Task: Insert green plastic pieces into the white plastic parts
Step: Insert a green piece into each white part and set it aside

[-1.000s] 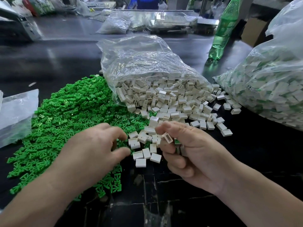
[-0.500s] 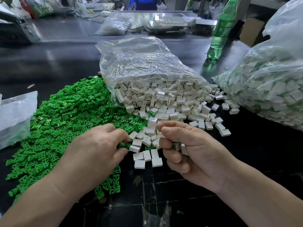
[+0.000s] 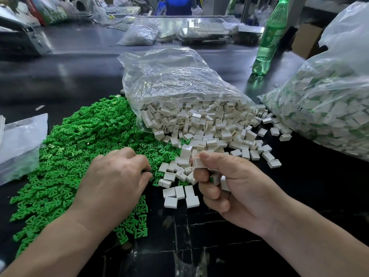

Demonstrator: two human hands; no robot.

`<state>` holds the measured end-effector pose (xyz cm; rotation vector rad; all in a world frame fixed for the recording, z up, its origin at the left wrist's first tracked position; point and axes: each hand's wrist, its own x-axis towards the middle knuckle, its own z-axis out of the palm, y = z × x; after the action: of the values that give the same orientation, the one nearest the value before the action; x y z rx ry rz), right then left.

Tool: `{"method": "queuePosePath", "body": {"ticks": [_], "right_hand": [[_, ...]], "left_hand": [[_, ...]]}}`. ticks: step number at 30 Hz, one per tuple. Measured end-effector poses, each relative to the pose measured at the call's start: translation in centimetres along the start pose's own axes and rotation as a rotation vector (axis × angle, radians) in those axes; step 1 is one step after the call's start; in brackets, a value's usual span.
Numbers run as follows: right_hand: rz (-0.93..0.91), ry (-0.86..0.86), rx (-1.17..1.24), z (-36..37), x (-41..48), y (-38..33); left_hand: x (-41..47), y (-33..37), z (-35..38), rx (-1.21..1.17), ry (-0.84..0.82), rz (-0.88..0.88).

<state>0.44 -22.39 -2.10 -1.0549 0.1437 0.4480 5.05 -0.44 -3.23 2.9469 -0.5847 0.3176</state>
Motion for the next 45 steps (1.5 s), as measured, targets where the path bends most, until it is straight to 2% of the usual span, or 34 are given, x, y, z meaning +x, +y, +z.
{"method": "queuePosePath", "body": {"ticks": [3,5,7,10,14,17,21,27,36,40,45], "right_hand": [[-0.016,-0.002,-0.002,0.0,0.0,0.0],[-0.019,-0.001,0.0,0.1,0.0,0.0],[-0.02,0.003,0.013,0.1,0.0,0.0],[-0.028,-0.017,0.007,0.0,0.0,0.0],[-0.046,-0.048,0.006,0.2,-0.1,0.1],[-0.059,-0.049,-0.014,0.2,-0.1,0.1],[-0.067,-0.035,-0.066,0.3,-0.1,0.1],[-0.068,-0.047,-0.078,0.3,-0.1,0.2],[-0.074,-0.051,-0.079,0.2,-0.1,0.3],[-0.078,-0.055,-0.081,0.2,-0.1,0.3],[-0.08,-0.056,-0.081,0.2,0.0,0.3]], "left_hand": [[-0.2,0.1,0.0,-0.004,0.034,0.029],[-0.3,0.1,-0.1,-0.123,0.076,0.004],[-0.3,0.3,-0.5,-0.393,0.108,-0.073],[-0.2,1.3,-1.0,-1.003,0.069,-0.178],[-0.5,2.1,-1.2,-1.383,-0.035,-0.209],[-0.7,2.6,-1.1,-1.444,-0.071,-0.186],[-0.7,3.1,-1.0,-1.466,-0.033,-0.179],[-0.7,3.3,-1.1,-1.574,-0.041,-0.225],[-0.3,3.6,-1.8,-1.831,-0.152,-0.356],[-0.3,3.6,-1.7,-1.863,-0.166,-0.404],[-0.4,3.2,-1.0,-1.778,-0.145,-0.356]]}}
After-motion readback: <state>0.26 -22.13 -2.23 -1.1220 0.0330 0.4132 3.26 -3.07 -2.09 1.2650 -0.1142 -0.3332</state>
